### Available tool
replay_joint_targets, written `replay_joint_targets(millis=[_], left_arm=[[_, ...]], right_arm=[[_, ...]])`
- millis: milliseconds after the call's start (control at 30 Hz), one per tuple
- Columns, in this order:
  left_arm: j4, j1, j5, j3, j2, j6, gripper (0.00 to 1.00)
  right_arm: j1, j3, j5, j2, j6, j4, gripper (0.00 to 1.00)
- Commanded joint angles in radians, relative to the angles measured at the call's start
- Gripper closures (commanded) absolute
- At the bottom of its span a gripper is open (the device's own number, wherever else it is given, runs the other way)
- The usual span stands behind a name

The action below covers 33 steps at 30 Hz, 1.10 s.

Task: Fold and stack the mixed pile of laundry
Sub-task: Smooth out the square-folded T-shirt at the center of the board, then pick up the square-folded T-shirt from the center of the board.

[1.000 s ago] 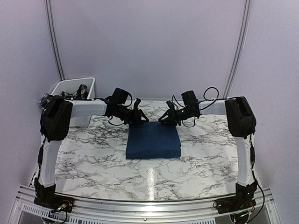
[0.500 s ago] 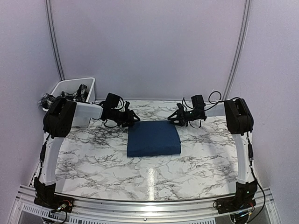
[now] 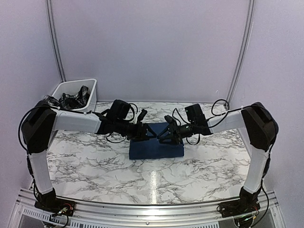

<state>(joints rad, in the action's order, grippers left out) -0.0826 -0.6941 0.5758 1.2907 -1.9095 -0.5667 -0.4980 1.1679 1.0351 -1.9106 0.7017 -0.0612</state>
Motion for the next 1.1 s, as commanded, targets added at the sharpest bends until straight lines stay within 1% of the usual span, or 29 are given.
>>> replay_joint_targets(millis=[0,100,200,267,333,400,467,533,633,800,967,1067], left_arm=[[-0.164,-0.020,0.048,-0.082,-0.082,-0.109,0.38],[-0.190,-0.019,0.042,-0.129,-0.125,-0.119,0.39],[-0.197,-0.004,0.028,-0.199,-0.131,-0.115,0.39],[-0.197,0.013,0.008,-0.262,-0.101,-0.102,0.39],[-0.193,0.032,-0.020,-0.302,-0.031,-0.067,0.39],[-0.135,0.033,-0.086,-0.302,0.041,-0.002,0.38],[0.010,-0.002,-0.224,-0.229,0.083,0.158,0.37],[0.150,-0.059,-0.349,-0.138,0.089,0.305,0.37],[0.227,-0.136,-0.489,-0.035,0.070,0.472,0.37],[0.271,-0.237,-0.570,0.147,-0.037,0.695,0.37],[0.327,-0.325,-0.571,0.352,-0.207,0.797,0.42],[0.343,-0.359,-0.571,0.427,-0.291,0.826,0.43]], right_arm=[[0.010,-0.122,0.011,-0.075,0.080,-0.167,0.59],[0.031,-0.178,0.005,-0.114,0.043,-0.173,0.60],[0.073,-0.241,-0.008,-0.121,0.002,-0.155,0.60],[0.096,-0.286,-0.008,-0.105,-0.009,-0.149,0.60],[0.107,-0.312,-0.002,-0.062,-0.018,-0.121,0.61],[0.108,-0.324,0.000,0.019,-0.012,-0.100,0.61],[0.123,-0.337,-0.004,0.117,0.019,-0.093,0.60],[0.165,-0.346,-0.022,0.194,0.031,-0.064,0.60],[0.238,-0.344,-0.061,0.275,-0.002,0.025,0.60],[0.330,-0.324,-0.098,0.331,-0.064,0.159,0.60],[0.386,-0.324,-0.106,0.324,-0.090,0.199,0.59],[0.395,-0.323,-0.104,0.316,-0.095,0.207,0.59]])
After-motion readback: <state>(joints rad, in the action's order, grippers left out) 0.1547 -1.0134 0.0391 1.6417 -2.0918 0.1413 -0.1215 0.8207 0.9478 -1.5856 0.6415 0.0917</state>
